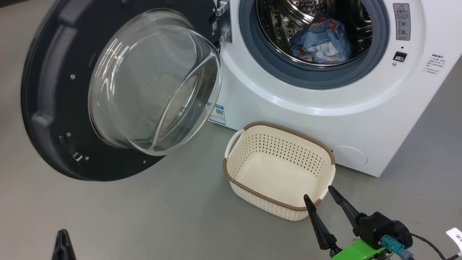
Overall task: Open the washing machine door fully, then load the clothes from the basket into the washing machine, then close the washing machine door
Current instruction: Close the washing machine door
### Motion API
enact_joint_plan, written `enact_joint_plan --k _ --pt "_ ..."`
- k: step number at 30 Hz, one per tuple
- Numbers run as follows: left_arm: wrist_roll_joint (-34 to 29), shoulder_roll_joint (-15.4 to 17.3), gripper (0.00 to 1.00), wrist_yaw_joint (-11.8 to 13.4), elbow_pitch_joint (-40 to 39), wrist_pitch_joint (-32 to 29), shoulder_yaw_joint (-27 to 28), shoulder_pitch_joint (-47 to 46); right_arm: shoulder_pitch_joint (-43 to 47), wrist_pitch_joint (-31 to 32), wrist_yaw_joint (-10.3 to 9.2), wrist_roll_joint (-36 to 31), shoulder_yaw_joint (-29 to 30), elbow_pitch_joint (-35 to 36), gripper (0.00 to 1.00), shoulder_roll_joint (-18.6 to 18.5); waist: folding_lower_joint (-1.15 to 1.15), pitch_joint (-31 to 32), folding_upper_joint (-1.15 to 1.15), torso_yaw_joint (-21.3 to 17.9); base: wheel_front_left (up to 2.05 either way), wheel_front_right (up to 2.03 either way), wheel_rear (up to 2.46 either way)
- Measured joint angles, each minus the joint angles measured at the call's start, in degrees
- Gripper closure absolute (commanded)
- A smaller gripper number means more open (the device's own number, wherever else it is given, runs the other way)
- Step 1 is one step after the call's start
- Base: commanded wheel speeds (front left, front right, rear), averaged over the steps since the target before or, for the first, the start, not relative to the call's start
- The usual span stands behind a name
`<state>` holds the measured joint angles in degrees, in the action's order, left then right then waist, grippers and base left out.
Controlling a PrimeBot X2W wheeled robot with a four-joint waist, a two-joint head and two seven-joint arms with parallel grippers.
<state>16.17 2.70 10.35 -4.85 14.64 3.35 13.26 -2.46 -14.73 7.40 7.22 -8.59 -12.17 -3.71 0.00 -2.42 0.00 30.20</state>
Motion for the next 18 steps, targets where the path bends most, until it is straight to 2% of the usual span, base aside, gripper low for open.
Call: enact_joint_plan --k 6,8,14,18 --pt "1.99 -0.13 1.0 -2.1 0.0 0.0 3.97 -0.53 0.05 0.0 0.0 0.01 0.27 0.04 0.0 0.04 0.0 0.33 0.0 -0.13 0.0 0.0 0.0" --pt "5.64 -0.32 1.0 -2.52 0.03 0.0 6.97 -1.92 0.07 0.0 0.0 0.01 0.35 0.08 0.0 0.07 0.0 0.37 0.0 -0.16 0.0 0.0 0.0" --pt "12.84 -0.1 1.0 -7.9 2.6 0.02 17.46 -10.5 0.13 0.0 0.0 0.01 0.59 0.16 0.0 0.11 0.0 0.34 0.0 -0.34 0.0 0.0 0.0" --pt "18.96 0.44 1.0 -10.27 6.65 0.07 22.82 -16.12 0.36 0.0 0.0 0.01 1.24 0.35 0.0 0.14 0.0 0.35 0.0 -0.5 0.0 0.0 0.0"
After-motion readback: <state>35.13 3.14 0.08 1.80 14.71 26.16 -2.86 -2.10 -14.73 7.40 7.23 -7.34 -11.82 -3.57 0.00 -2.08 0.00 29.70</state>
